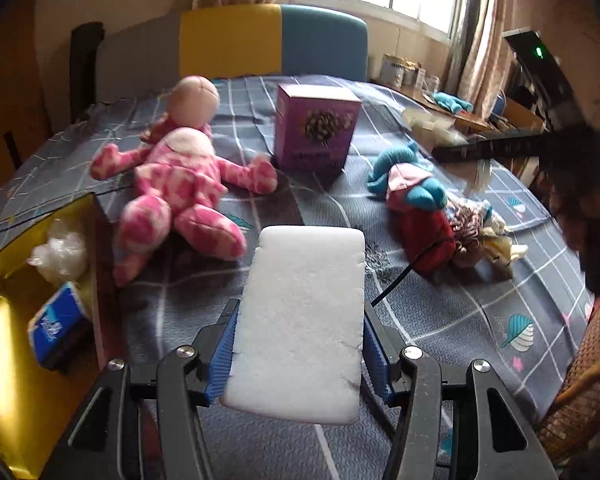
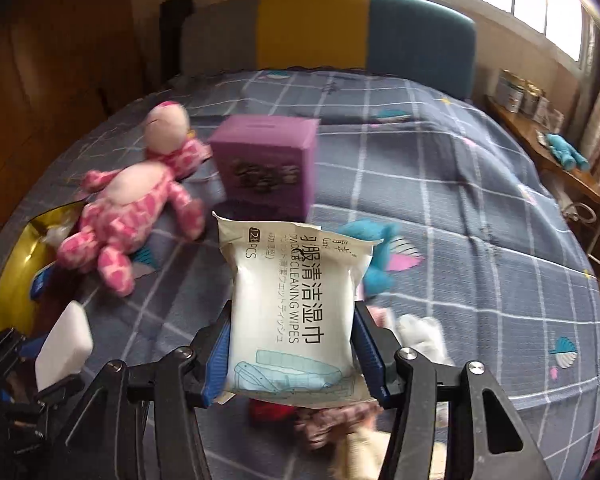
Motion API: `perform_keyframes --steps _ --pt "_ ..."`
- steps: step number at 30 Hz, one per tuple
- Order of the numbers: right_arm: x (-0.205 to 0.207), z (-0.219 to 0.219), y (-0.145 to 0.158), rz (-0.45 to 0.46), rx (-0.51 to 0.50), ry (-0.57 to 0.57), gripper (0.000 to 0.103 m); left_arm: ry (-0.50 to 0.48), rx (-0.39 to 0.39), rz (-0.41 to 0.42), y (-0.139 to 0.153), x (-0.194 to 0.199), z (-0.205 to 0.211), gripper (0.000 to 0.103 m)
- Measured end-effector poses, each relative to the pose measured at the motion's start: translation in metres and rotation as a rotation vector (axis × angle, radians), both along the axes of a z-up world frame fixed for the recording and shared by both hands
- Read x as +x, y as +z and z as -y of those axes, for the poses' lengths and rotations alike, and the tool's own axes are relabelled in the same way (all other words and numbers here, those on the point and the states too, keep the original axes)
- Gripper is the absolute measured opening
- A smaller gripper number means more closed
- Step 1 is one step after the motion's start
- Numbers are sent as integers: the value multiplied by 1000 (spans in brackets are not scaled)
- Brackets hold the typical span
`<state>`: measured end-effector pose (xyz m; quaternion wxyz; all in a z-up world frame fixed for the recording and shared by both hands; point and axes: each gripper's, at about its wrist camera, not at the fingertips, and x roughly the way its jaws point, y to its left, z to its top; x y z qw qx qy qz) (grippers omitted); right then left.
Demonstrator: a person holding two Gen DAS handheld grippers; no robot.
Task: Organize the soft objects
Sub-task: 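Carry the white sponge to the gold tray and release it with the left tool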
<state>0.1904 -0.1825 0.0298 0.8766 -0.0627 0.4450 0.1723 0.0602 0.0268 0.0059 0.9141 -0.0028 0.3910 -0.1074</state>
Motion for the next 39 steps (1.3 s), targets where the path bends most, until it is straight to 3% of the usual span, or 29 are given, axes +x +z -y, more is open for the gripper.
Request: perform_keyframes --steps 4,8,9,18,27,39 --pt "-27 -52 -35 -65 -19 94 55 76 19 45 20 -16 -21 57" --pt "-28 -81 -99 -177 -89 82 57 177 65 57 30 -28 -45 57" --pt "-31 -82 -105 -136 -95 72 58 197 78 62 31 -31 -51 58" --pt "-28 -77 -109 -129 -58 29 61 323 45 51 31 -55 -99 58" --pt "-36 -74 -110 -93 -48 5 63 373 22 27 24 -63 -123 58" --pt "-58 -70 -109 23 -20 -10 62 589 -233 -128 10 -48 -240 58"
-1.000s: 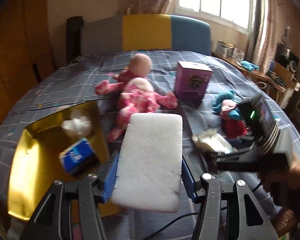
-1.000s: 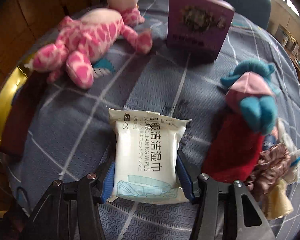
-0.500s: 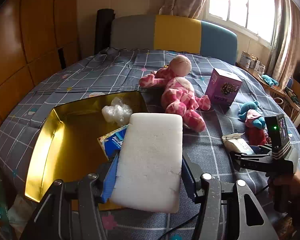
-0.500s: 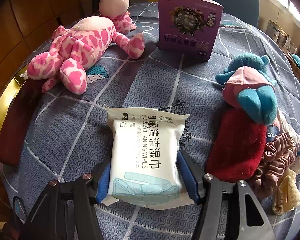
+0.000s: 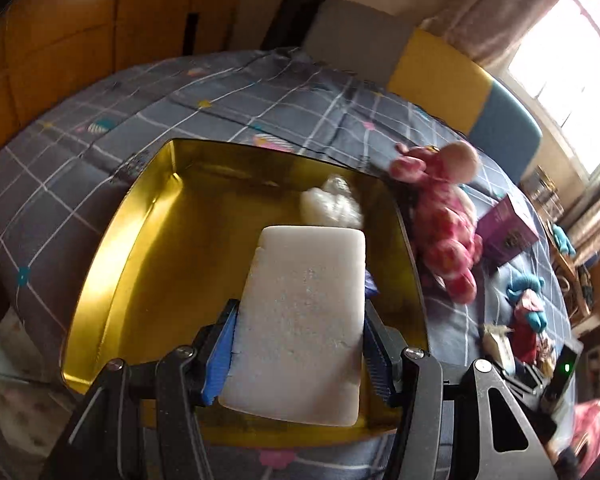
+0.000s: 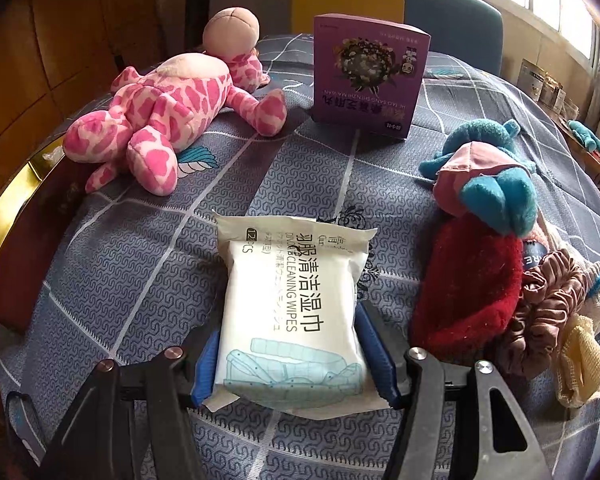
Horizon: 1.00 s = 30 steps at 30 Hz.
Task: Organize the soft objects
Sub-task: 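Carry the white sponge to the gold tray and release it with the left tool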
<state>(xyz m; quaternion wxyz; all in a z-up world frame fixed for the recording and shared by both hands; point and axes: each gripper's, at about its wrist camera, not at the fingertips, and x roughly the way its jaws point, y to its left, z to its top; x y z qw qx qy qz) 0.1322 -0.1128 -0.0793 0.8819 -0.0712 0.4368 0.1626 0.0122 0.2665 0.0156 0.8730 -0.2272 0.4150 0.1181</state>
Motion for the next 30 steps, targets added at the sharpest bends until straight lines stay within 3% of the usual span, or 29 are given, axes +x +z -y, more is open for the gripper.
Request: perform_keyframes --steps 9,18,24,30 --pt "-3 1 2 14 6 -2 63 67 -82 -75 -25 65 -46 59" --pt "-4 2 2 17 10 -13 63 44 -3 -183 -56 135 -57 68" --pt "-4 1 1 19 8 -16 63 64 -7 -169 -53 125 -57 75" --pt "-4 1 1 23 5 -18 63 67 99 -109 -31 82 -35 76"
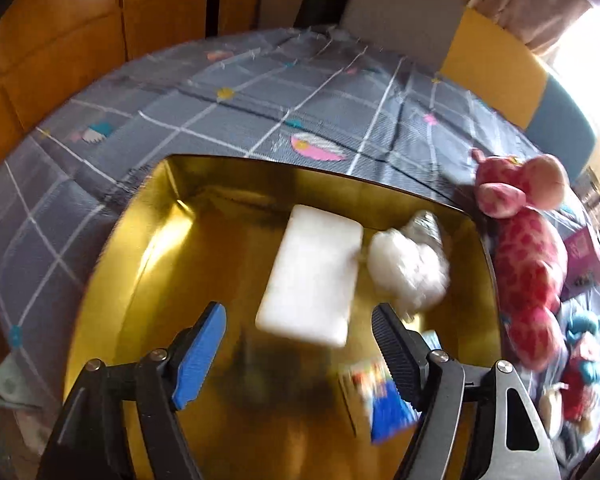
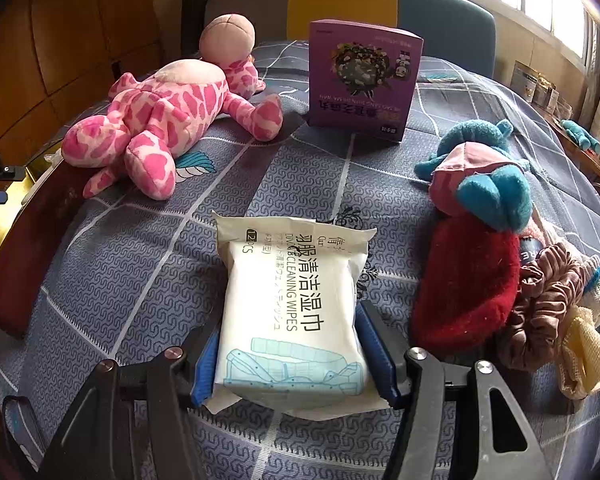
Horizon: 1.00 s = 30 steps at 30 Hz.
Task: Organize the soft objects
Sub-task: 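Carry the white sponge to the gold tray and release it with the left tool, then carry the wet-wipes pack to the gold tray and release it with the right tool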
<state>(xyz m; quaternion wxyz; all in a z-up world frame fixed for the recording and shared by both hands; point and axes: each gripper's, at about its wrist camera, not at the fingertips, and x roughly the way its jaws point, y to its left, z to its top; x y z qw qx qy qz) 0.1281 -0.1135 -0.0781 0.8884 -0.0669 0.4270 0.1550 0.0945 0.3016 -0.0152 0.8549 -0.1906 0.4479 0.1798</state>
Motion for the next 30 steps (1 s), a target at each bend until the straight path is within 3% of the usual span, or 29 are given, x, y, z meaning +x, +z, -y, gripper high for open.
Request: perform_keyframes --steps 9,13,19,30 --pt "-1 0 0 5 -2 -2 62 -41 133 125 29 -68 47 78" --pt "-1 0 0 5 -4 -2 62 -67 136 136 34 -88 64 78" --pt "-1 -1 1 8 -14 -1 62 -94 199 139 36 -106 79 79" --pt "-4 -5 3 12 -51 -24 62 -105 195 140 30 -129 83 80"
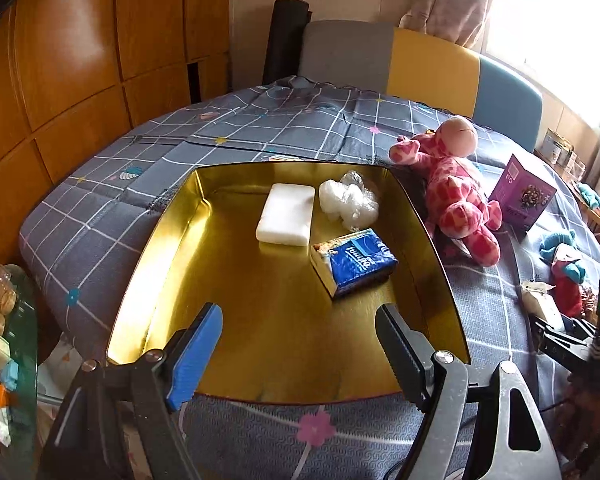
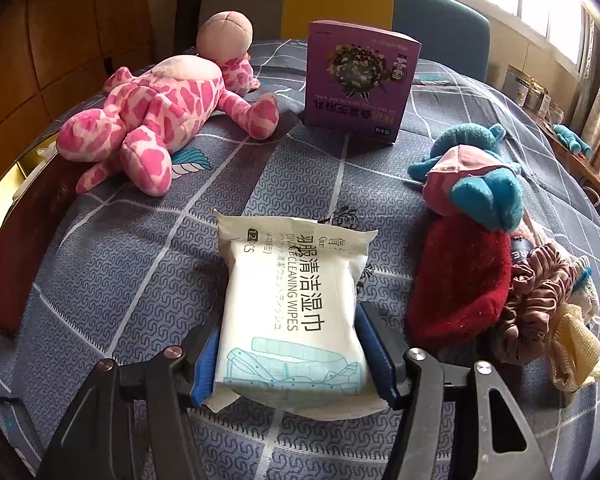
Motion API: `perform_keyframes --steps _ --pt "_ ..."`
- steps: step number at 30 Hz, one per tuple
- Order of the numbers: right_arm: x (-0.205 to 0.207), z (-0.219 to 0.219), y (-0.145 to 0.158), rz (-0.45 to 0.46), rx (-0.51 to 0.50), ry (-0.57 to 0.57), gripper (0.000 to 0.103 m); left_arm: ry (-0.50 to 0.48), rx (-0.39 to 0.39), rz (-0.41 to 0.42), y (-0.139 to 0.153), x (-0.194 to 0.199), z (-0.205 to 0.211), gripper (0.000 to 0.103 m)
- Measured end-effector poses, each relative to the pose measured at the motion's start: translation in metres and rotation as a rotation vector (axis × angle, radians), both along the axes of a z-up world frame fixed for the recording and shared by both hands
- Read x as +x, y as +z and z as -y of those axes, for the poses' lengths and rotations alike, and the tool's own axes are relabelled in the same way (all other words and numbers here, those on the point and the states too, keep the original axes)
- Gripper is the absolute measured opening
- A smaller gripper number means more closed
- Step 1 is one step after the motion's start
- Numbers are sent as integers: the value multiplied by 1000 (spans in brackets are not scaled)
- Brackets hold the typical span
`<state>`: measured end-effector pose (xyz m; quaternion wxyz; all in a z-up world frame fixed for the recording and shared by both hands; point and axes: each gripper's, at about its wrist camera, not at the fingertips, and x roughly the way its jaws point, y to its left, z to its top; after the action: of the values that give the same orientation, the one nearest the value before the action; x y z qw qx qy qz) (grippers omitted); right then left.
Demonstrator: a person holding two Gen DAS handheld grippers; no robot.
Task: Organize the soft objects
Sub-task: 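Carry the wet-wipes pack to the gold tray and release it with the right tool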
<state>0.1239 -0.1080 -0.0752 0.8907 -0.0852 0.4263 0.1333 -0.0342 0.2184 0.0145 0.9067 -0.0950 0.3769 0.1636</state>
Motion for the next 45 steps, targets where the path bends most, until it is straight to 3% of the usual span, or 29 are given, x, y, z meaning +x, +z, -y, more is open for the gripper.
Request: perform_keyframes --steps 8,17,23,29,36,39,45 --pt "-5 -12 4 28 -80 -46 61 2 22 40 5 -15 -3 80" --pt "-13 -26 25 -2 -52 -29 60 35 -9 36 2 -16 -18 80" --pt "-33 -77 62 21 35 148 60 86 -17 39 1 -16 -33 80" --pt "-60 -162 93 49 86 411 60 161 -21 66 7 -21 -58 80" --pt "-74 -246 63 -21 -16 577 60 213 -25 69 9 -26 -78 81" --pt "-70 -254 41 -67 -60 584 60 213 -23 64 7 -25 -80 81" --pt "-66 -247 40 -62 -69 570 62 194 -26 45 1 -22 -76 81"
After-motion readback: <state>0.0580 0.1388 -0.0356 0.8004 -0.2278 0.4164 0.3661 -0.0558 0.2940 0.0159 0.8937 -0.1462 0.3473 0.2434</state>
